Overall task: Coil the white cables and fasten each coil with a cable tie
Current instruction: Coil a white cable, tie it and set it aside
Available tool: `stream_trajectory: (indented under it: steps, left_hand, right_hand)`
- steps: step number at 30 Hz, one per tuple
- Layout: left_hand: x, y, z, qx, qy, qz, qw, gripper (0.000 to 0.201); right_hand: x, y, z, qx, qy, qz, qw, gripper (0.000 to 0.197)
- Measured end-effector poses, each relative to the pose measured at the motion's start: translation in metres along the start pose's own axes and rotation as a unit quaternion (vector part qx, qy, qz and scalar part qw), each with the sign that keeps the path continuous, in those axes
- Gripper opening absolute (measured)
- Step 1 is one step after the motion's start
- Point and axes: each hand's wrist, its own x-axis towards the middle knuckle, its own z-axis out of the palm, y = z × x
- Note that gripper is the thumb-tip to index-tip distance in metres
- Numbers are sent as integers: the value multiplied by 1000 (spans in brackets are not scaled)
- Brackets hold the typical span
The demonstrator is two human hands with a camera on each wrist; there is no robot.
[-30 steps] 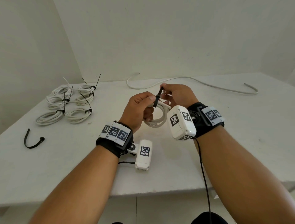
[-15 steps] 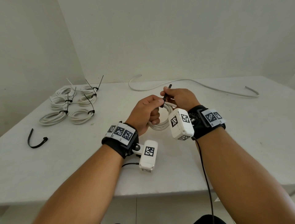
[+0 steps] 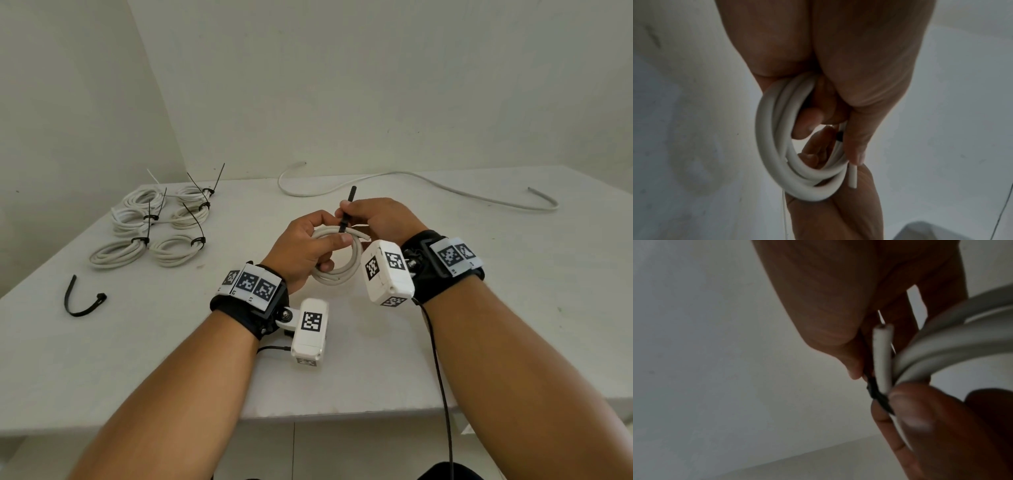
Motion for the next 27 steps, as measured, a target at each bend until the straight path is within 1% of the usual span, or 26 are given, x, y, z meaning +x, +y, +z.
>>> stream_trajectory:
  steps: [3,6,8,10,12,13,14,15,16,17,18,19,20,21,22,24,25,27]
  left_hand:
    - [0,2,-2,-20,-16,11,1000,20]
    - [0,6,-8,-7,-19,23,1000,19]
    - [-1,6,-9,0,-12,26,1000,19]
    - [-1,4,-11,-13,3,20,1000,17]
    - [3,2,-15,-39,33,19,999,14]
    - [5,2,-18,-50,60,23,997,12]
    - [8,3,-23,-63,93,29,993,10]
    - [11,5,-28,-78,127,34,988,8]
    - [13,7,-34,-97,158,38,982,7]
    - [14,8,-40,-115,183,40,976,7]
    - [16,9,-46,-131,200,39,970,7]
    - [16,9,-50,-148,213,35,965,9]
    - [17,9,-53,-165,226,26,960,11]
    - [18,8,-55,-185,237,15,954,14]
    - [20,6,-59,-207,247,5,947,18]
    - [24,5,-65,-248,259,4,934,22]
    - [25,5,-68,-251,268,11,930,23]
    - [26,5,-74,-190,300,33,934,28]
  right_hand:
    - [1,0,5,12,9,0,1000,19]
    - [5,1,12,14,20,-8,1000,20]
    - [8,3,14,8,7,3,1000,20]
    - [11,4,16,20,-22,29,999,22]
    - [17,2,19,31,-27,35,999,25]
    - [23,0,20,20,-9,31,999,27]
    - [30,-1,21,-10,16,26,999,29]
    - [41,-2,22,-74,50,18,996,31]
    - [51,-5,23,-164,75,6,984,32]
    - [59,-7,23,-276,89,1,957,35]
    - [66,-7,23,-389,101,8,916,45]
    - [70,-8,22,-489,104,34,866,61]
    - [74,-5,20,-558,98,65,821,77]
    - [73,-5,18,-606,88,92,785,90]
    - [73,-2,16,-637,77,115,758,100]
    - [72,3,12,-663,78,145,730,123]
    - [78,8,11,-674,71,158,718,131]
    - [90,13,8,-676,63,169,714,147]
